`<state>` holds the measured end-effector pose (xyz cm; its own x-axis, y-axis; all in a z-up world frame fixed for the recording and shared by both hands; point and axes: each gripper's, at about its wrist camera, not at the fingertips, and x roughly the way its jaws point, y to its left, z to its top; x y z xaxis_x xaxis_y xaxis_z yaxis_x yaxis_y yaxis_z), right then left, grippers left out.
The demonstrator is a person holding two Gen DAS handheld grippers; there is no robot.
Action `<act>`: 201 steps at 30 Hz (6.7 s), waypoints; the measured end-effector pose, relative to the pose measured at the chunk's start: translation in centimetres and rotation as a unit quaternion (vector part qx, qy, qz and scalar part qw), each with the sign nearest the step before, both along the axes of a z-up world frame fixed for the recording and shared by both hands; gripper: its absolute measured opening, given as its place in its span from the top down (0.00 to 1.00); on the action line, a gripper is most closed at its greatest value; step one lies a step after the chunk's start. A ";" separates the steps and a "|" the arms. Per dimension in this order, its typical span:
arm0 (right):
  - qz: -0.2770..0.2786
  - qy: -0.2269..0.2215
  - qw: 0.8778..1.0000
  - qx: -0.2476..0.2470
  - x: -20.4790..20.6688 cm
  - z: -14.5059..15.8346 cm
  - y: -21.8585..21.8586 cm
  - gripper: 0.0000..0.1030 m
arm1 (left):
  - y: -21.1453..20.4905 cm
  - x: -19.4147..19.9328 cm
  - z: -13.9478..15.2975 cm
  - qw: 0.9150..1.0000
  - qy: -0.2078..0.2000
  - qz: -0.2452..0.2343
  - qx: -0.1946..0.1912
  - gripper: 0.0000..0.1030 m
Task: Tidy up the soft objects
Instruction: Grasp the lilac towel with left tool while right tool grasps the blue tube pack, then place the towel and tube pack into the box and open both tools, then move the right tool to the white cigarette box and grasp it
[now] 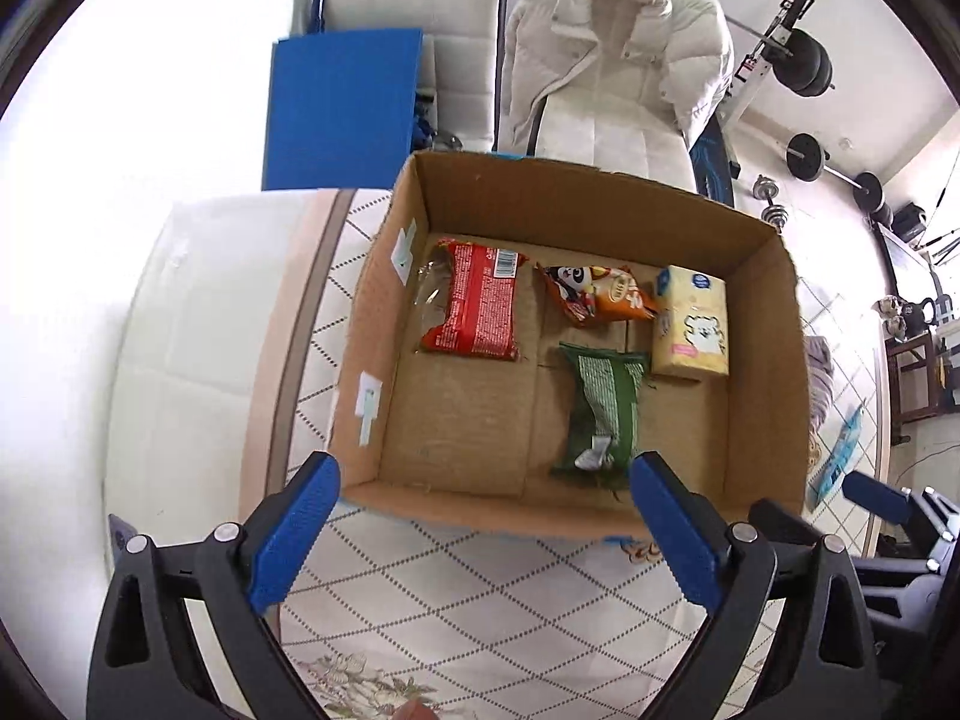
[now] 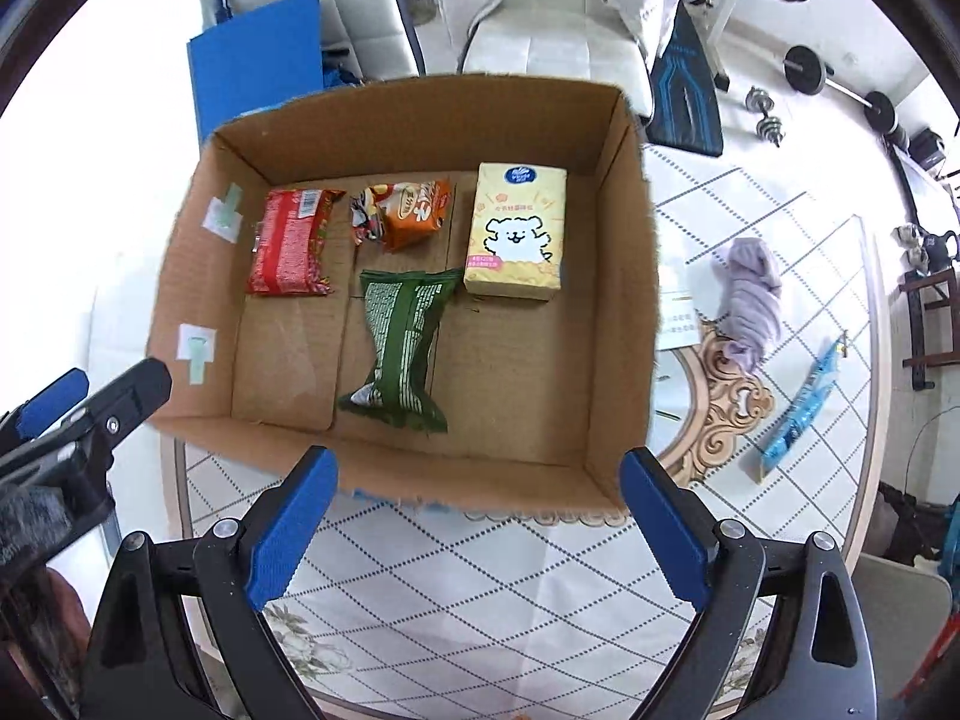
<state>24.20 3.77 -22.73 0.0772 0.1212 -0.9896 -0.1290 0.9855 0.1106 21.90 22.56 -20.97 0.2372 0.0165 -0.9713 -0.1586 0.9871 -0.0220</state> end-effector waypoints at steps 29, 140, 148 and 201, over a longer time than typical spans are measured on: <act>-0.239 0.055 0.969 0.041 1.6 -3.7 -30.2 0.06 | -26.9 8.4 1.7 0.982 0.026 -0.186 -0.035 0.04; -0.049 0.096 0.994 -0.022 8.3 -7.7 -2.1 0.28 | -0.1 8.4 -12.5 0.986 0.160 -0.042 -0.012 0.23; -0.017 0.081 0.996 -0.031 6.8 -6.2 -1.4 0.16 | -0.2 6.5 -8.7 0.992 0.123 -0.034 -0.011 0.07; -0.089 0.046 0.995 0.022 11.0 -18.6 -16.5 0.50 | -10.3 5.6 -11.1 0.995 0.104 -0.014 0.004 0.00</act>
<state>35.20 -12.73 -41.34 0.0109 0.1568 -0.9876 0.0588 0.9858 0.1571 27.52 12.30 -32.04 0.0326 0.0215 -0.9992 -0.1316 0.9912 0.0170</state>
